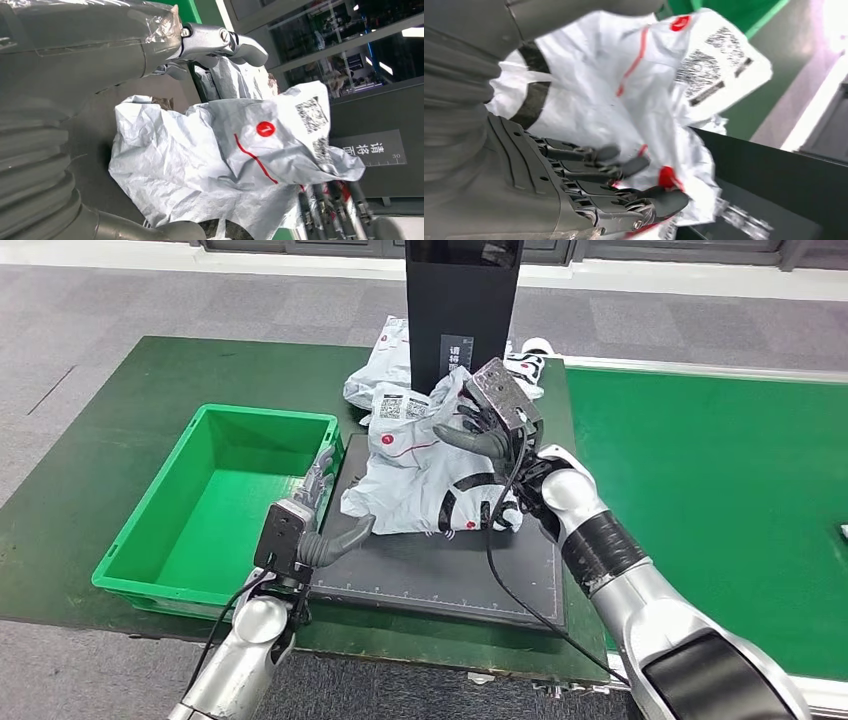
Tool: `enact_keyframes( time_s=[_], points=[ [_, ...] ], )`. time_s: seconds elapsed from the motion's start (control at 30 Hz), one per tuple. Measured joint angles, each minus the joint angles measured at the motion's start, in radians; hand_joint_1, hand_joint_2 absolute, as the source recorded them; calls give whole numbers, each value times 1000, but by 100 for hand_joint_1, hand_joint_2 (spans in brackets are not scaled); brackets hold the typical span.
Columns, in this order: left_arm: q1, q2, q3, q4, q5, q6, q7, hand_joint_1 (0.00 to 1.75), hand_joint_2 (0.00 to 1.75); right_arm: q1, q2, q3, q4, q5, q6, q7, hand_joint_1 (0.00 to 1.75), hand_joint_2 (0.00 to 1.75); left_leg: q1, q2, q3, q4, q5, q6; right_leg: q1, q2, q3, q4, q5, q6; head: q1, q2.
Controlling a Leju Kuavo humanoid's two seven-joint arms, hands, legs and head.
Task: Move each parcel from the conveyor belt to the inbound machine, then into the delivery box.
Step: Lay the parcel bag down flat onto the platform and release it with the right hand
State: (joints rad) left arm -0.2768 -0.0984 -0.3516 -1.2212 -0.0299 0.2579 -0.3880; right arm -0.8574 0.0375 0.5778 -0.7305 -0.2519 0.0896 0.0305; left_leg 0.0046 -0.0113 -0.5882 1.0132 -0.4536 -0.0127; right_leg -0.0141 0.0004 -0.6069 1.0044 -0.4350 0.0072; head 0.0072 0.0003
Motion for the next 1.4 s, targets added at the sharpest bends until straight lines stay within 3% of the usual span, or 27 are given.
enact_keyframes(
  time_s=[0.17,0.3,0.43,0.5,0.67,0.8,0.93,1.2,1.4],
  points=[
    [0,3,0,0,0,0,0,0,175,27,-22,7,0,-27,77,22,0,175,0,0,0,0,0,0,0,0,0,0,0,0,0,0],
    [-2,3,0,2,0,-7,1,0,175,47,-45,28,-10,-42,192,21,0,175,0,0,0,0,0,0,0,0,0,0,0,0,0,0],
    [-20,3,-1,15,0,-16,3,0,175,51,-79,56,-61,-30,313,-12,0,175,0,0,0,0,0,0,0,0,0,0,0,0,0,0],
    [-29,4,-1,22,1,-12,5,0,175,50,-99,65,-105,-17,329,-37,0,175,0,0,0,0,0,0,0,0,0,0,0,0,0,0],
    [-29,12,0,25,8,6,2,0,175,82,-155,69,-271,36,261,-104,0,175,0,1,0,0,0,0,0,1,0,0,0,0,0,0],
    [-20,19,3,18,8,27,-2,0,175,164,-185,57,-441,151,110,-153,0,175,0,0,0,0,0,0,0,0,0,0,0,0,0,0],
    [-15,24,4,11,7,33,-2,0,175,241,-200,36,-576,181,63,-163,0,175,0,1,0,0,-1,0,0,1,-1,0,0,-1,0,0],
    [-2,25,8,-3,-20,48,-1,0,175,378,-201,-34,-746,187,-13,-212,0,175,0,0,0,0,-1,0,0,0,0,0,0,-1,0,0],
    [0,19,5,-8,-170,125,41,0,175,588,-160,-78,-853,111,-185,-289,0,175,0,-1,0,0,-2,-1,0,-1,0,-1,-1,-2,0,0]
  ],
)
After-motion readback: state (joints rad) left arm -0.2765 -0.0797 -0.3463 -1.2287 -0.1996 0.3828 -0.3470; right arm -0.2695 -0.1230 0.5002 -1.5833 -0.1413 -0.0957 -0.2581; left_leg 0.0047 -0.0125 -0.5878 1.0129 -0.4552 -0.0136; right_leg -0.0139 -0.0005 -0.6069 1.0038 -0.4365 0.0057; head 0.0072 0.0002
